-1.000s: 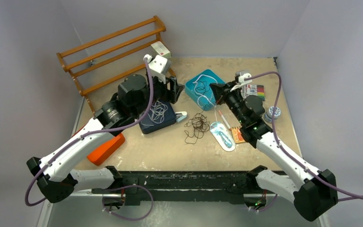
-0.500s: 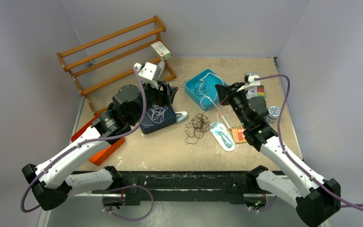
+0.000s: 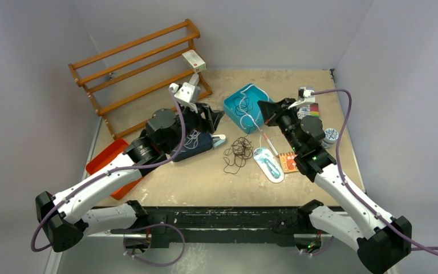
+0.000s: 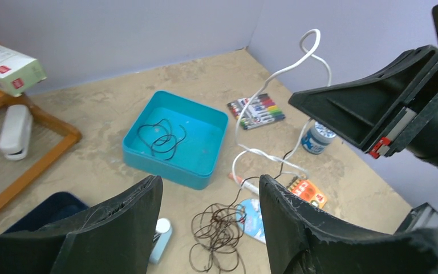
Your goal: Untangle the cables
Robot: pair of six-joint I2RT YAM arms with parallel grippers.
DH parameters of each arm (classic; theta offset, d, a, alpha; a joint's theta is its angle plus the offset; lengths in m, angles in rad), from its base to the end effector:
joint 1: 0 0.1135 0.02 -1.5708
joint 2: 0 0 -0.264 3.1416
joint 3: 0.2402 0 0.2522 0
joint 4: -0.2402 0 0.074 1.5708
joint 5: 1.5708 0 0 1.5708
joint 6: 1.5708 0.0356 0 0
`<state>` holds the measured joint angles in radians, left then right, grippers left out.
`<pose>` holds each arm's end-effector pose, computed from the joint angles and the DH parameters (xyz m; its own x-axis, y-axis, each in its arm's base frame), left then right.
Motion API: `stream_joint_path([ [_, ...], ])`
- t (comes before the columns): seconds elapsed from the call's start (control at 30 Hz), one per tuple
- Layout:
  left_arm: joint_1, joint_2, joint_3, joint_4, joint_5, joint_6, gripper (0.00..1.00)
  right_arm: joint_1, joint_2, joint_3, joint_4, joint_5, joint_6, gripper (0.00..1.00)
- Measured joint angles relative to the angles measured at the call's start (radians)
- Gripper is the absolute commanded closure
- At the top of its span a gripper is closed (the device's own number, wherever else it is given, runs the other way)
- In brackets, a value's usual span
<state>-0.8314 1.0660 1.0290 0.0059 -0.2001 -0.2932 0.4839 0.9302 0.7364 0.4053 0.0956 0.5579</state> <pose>0.1725 -0.1786 0.3921 -0.1906 -0.2113 -0.9586 0.5590 0.7794 -0.2830 0.1973 0.0999 0.3598 -0.0438 0.5723 -0.8189 -0.4212 0.7327 0.5346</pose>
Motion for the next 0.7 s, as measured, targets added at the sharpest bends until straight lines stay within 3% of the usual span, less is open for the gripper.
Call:
stream_joint_path([
  [0.47, 0.005, 0.194, -0.026, 0.274, 0.142, -0.082, 0.38, 0.0, 0.0, 0.004, 0.029, -0.04, 0.011, 1.0],
  [0.7, 0.014, 0.296, -0.026, 0.371, 0.171, -0.109, 0.44, 0.0, 0.0, 0.013, 0.054, -0.064, 0.019, 1.0],
])
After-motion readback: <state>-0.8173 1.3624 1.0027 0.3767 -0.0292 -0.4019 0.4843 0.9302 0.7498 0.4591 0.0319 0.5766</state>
